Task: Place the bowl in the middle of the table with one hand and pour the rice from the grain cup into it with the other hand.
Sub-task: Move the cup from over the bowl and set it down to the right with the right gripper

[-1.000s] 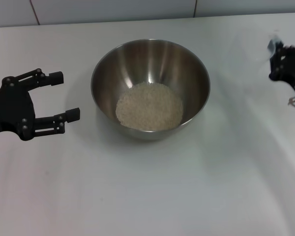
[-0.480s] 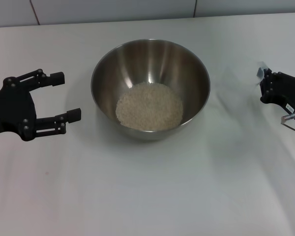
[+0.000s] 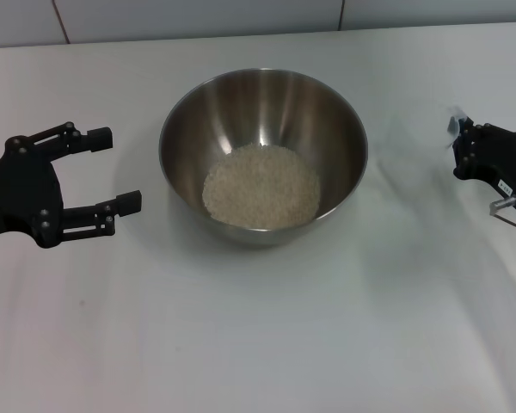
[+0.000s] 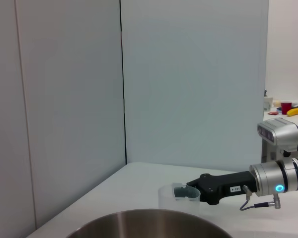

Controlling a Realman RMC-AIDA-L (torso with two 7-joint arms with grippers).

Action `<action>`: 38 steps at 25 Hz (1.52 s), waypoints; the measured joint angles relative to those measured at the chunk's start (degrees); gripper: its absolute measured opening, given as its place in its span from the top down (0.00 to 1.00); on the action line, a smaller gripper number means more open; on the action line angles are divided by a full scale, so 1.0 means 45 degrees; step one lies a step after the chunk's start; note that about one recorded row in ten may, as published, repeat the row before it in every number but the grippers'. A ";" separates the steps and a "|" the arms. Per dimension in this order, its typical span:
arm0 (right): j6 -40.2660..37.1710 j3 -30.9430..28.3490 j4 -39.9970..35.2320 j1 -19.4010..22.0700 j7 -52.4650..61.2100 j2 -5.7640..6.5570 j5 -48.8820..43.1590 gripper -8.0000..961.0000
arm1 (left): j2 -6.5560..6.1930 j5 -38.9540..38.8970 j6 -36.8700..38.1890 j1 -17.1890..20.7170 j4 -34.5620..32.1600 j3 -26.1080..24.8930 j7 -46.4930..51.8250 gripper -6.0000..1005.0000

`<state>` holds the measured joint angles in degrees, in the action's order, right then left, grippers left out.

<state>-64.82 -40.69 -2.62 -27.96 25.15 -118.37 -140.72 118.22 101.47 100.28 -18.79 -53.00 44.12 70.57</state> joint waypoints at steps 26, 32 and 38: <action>0.0152 -0.0373 0.0088 0.0077 -0.0362 -0.0104 0.0315 0.28 | -0.0021 0.0052 -0.0034 -0.0042 -0.0001 -0.0009 0.0001 0.14; 0.0152 -0.0372 0.0095 0.0174 -0.0362 -0.0124 0.0315 0.22 | -0.0021 0.0028 -0.0062 -0.0025 -0.0001 -0.0002 0.0001 0.14; 0.0026 -0.0319 0.0196 0.0518 -0.0362 -0.0158 0.0315 0.22 | -0.0008 0.0004 -0.0064 0.0016 -0.0001 -0.0002 0.0001 0.14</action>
<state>-64.71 -42.12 -1.74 -25.63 23.52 -119.08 -139.30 118.18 101.48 100.00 -18.72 -53.00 44.11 70.57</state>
